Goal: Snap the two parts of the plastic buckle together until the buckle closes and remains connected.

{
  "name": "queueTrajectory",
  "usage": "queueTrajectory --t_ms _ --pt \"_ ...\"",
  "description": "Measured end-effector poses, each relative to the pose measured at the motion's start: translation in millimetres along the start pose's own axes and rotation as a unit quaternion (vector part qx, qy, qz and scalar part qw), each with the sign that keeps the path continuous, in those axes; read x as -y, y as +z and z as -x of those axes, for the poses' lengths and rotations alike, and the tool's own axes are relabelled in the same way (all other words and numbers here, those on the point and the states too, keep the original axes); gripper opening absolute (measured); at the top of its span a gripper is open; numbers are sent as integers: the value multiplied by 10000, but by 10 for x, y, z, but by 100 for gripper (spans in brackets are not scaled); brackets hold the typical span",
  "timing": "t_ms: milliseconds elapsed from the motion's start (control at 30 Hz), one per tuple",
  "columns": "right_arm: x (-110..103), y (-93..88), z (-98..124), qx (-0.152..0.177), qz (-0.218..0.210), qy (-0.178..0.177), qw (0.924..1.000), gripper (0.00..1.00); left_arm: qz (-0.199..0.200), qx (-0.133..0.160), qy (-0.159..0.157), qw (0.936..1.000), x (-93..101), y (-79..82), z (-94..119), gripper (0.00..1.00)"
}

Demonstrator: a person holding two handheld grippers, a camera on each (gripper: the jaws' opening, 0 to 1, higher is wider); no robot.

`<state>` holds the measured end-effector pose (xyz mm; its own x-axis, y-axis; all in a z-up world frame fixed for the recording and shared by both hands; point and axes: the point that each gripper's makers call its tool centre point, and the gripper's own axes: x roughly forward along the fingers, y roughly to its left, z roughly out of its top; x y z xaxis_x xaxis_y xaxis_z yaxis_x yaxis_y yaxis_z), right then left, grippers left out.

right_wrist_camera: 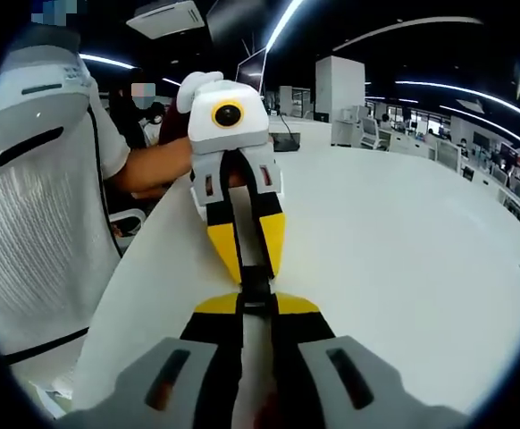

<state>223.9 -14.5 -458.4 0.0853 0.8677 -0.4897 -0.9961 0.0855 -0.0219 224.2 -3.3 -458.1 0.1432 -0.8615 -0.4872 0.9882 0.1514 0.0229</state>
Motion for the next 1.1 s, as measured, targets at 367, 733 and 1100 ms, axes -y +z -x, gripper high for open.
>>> queueTrajectory --t_ms 367,733,1100 --pt "-39 6 16 77 30 56 10000 11 -19 41 -36 10000 8 -8 -5 12" --pt "-47 5 25 117 67 100 9999 11 -68 -34 -446 9990 32 -9 -33 12" --pt "-47 9 23 129 80 106 9998 11 -100 24 -466 9989 53 -23 -26 12"
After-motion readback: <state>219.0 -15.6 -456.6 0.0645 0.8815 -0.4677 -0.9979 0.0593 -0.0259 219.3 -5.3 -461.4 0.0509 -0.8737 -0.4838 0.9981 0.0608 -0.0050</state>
